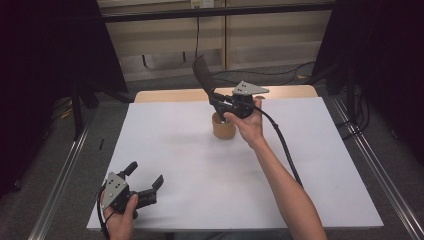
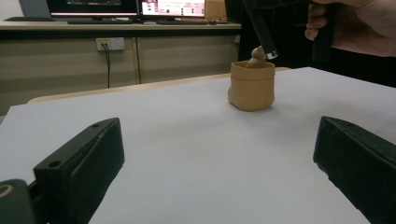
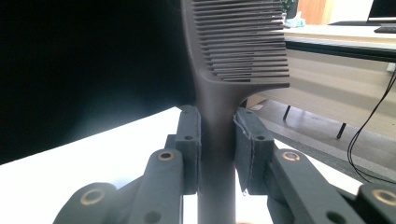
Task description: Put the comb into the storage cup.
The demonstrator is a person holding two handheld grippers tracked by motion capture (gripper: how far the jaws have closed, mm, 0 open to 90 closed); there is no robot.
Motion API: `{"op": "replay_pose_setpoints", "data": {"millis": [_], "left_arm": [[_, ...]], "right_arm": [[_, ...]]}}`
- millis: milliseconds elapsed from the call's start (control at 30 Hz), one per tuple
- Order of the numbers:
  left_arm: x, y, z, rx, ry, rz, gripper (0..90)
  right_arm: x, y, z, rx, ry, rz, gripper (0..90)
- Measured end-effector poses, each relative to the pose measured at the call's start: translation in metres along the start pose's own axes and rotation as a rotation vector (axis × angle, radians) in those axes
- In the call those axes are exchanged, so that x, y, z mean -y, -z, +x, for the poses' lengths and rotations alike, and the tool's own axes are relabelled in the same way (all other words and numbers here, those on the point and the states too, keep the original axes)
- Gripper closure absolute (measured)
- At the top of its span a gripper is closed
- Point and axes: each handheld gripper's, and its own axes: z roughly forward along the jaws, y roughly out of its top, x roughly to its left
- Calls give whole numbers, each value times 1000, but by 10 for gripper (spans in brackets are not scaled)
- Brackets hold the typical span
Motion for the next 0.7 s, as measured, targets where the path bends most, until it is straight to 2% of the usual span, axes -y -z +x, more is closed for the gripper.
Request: {"op": "replay_pose_setpoints", "data": {"millis": [200, 700], "left_arm": [[0, 0, 0, 4, 6, -1, 20], [1, -2, -1, 7, 1, 5, 20]], "right_arm": [[3, -4, -6, 13, 15, -6, 725], [20, -15, -19, 34, 4, 22, 725]]}}
